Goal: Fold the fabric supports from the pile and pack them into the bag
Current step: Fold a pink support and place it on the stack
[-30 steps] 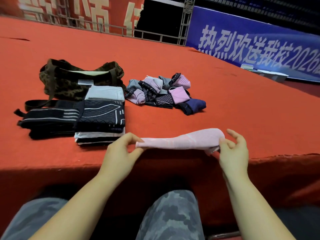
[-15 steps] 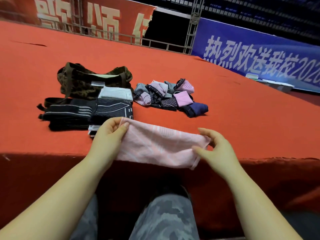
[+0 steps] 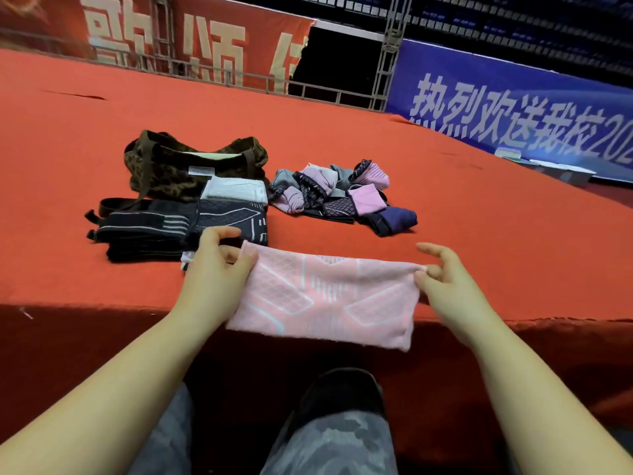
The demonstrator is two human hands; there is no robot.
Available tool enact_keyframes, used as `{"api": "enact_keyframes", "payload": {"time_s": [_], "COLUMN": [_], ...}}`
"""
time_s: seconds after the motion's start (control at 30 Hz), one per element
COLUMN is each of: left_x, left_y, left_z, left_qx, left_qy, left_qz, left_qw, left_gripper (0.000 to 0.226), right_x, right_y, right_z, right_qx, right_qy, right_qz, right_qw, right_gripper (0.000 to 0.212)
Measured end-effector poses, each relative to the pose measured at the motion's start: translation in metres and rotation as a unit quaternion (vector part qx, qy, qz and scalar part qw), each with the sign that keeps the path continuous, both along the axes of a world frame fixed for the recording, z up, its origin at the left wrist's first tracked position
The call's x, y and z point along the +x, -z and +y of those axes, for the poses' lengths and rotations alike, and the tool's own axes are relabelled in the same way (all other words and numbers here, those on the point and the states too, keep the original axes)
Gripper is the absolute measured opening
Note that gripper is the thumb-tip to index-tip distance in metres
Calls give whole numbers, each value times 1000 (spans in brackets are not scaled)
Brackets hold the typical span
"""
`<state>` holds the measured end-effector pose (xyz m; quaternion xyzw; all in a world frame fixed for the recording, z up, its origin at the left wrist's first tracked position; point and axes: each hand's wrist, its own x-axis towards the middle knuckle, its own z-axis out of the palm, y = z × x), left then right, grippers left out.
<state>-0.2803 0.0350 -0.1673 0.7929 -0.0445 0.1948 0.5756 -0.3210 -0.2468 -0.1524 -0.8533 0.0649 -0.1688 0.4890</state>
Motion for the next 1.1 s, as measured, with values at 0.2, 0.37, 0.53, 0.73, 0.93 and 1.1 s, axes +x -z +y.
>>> {"api": "enact_keyframes", "payload": {"time_s": [0.2, 0.37, 0.53, 0.73, 0.93, 1.1], "left_x": [23, 60, 79, 78, 67, 46], "left_y": [8, 9, 17, 27, 32, 28], "left_z": [-39, -69, -100, -96, -79, -62], "left_qx": [124, 170, 304, 369, 296, 222], "left_qy": [10, 30, 31, 11, 18, 76], "left_qz": [31, 41, 62, 126, 88, 18], "left_qw": [992, 984, 950, 921, 951, 972], "left_gripper": [18, 46, 60, 66, 65, 47], "right_x": [42, 86, 118, 124, 117, 132], "right_y": [3, 2, 15, 57, 53, 38], "right_z": [-18, -22, -24, 0, 66, 107], "right_qx": [-55, -95, -100, -357, -115, 131], "right_qy": [99, 135, 146, 109, -154, -169], "right_qz": [-37, -71, -47, 33, -29, 30], "right_qw": [993, 984, 983, 927, 981, 976], "right_gripper": [31, 16, 27, 49, 33, 20]}}
